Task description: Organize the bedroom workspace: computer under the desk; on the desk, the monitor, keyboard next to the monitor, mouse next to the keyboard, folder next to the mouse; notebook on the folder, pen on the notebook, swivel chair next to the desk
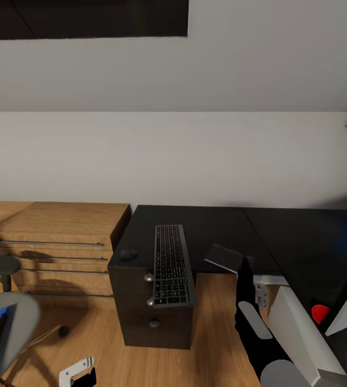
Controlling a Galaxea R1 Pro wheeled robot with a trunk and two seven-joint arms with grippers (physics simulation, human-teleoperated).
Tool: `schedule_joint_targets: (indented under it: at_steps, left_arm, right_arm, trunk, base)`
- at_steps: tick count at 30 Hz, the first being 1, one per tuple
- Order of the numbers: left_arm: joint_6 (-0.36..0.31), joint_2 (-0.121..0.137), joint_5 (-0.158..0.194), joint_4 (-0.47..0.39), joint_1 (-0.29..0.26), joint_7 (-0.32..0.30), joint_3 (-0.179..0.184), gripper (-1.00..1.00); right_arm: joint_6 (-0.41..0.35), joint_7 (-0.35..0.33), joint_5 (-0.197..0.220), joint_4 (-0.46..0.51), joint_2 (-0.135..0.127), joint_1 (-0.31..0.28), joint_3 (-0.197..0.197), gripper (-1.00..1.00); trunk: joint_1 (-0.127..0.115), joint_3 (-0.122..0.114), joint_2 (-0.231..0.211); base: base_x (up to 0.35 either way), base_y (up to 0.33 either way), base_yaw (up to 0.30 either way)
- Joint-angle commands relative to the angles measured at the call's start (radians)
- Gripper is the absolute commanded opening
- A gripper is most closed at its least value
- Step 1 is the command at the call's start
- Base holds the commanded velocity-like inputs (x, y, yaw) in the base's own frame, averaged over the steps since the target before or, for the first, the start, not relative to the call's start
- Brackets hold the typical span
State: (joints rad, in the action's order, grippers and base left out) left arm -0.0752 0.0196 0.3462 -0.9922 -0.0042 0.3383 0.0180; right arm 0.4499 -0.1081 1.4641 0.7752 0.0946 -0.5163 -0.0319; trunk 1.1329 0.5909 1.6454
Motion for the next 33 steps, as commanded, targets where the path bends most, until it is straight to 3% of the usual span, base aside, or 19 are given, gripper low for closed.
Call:
schedule_joint_targets:
  at_steps: [1,14,25,33]
  left_arm:
    - [-0.005,0.001,0.005,-0.002,0.0,0.005,0.002,1.0]
    - [-0.005,0.002,0.005,-0.002,0.0,0.005,0.002,1.0]
    - [-0.005,0.002,0.005,0.006,0.0,0.006,0.001,1.0]
    - [0.0,0.002,0.003,0.027,0.0,0.009,0.002,1.0]
  right_arm:
    - [0.001,-0.009,0.011,0.0,0.001,-0.001,-0.002,1.0]
    - [0.001,-0.008,0.01,-0.002,-0.001,-0.001,-0.002,1.0]
    - [-0.003,-0.007,0.011,-0.006,-0.001,-0.001,-0.001,1.0]
    - [-0.005,-0.005,0.012,-0.007,-0.001,-0.001,0.003,1.0]
  trunk:
    - [-0.001,0.001,0.001]
    - [-0.001,0.001,0.001]
    - [-0.001,0.001,0.001]
    - [-0.004,-0.002,-0.006]
  base:
    - [-0.265,0.0,0.0]
    - [-0.074,0.0,0.0]
    - [-0.264,0.0,0.0]
    - [-0.071,0.0,0.0]
